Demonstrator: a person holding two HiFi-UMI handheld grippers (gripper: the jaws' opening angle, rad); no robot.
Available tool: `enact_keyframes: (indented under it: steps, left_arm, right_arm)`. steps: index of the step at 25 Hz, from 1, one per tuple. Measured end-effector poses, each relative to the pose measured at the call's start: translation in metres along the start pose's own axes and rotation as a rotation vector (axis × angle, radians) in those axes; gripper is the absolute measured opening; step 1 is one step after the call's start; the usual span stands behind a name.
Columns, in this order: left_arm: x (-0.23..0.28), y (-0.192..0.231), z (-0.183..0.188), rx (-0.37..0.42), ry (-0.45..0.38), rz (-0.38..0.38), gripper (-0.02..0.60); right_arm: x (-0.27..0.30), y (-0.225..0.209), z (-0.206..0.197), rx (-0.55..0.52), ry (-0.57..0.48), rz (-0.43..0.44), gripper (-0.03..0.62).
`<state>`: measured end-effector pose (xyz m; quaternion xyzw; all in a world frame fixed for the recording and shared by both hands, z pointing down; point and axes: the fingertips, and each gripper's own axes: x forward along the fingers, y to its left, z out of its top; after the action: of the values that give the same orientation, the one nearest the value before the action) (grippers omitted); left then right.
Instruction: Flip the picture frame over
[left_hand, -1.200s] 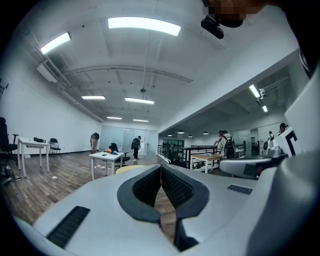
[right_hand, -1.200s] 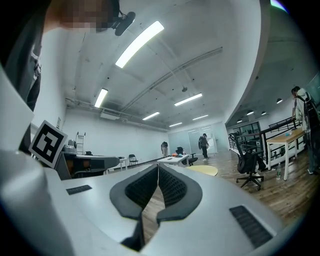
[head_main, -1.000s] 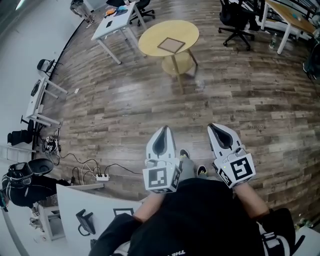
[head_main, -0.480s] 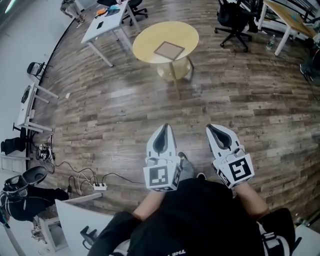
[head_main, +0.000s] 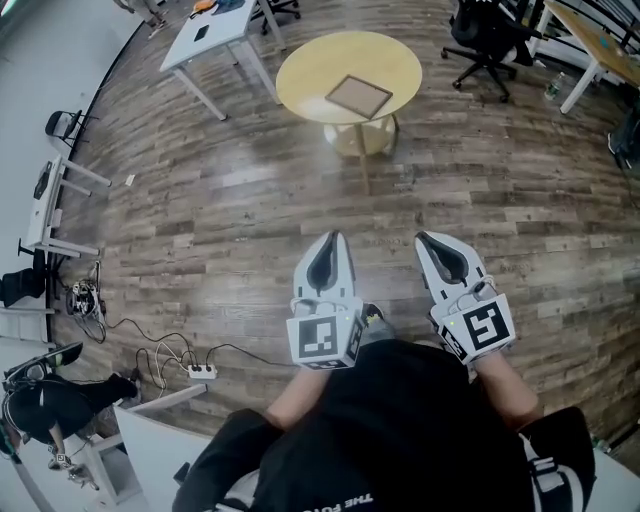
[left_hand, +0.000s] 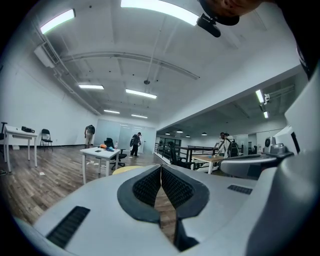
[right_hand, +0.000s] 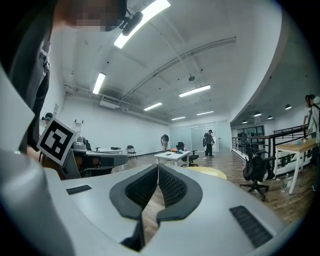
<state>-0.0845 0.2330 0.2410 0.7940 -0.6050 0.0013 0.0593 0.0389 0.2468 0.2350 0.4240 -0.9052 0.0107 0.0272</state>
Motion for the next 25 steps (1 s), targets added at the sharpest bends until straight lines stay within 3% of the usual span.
enact_keyframes:
  steps: [14, 25]
  left_arm:
    - [0.059, 0.059, 0.0, -0.011, 0.007, 0.013, 0.023]
    - [0.185, 0.075, 0.005, 0.019, 0.012, 0.016, 0.023]
  right_arm:
    - [0.083, -0.016, 0.0, -0.015, -0.002, 0.026, 0.02]
    - [0.177, -0.116, -0.004, -0.009, -0.014, 0.05, 0.02]
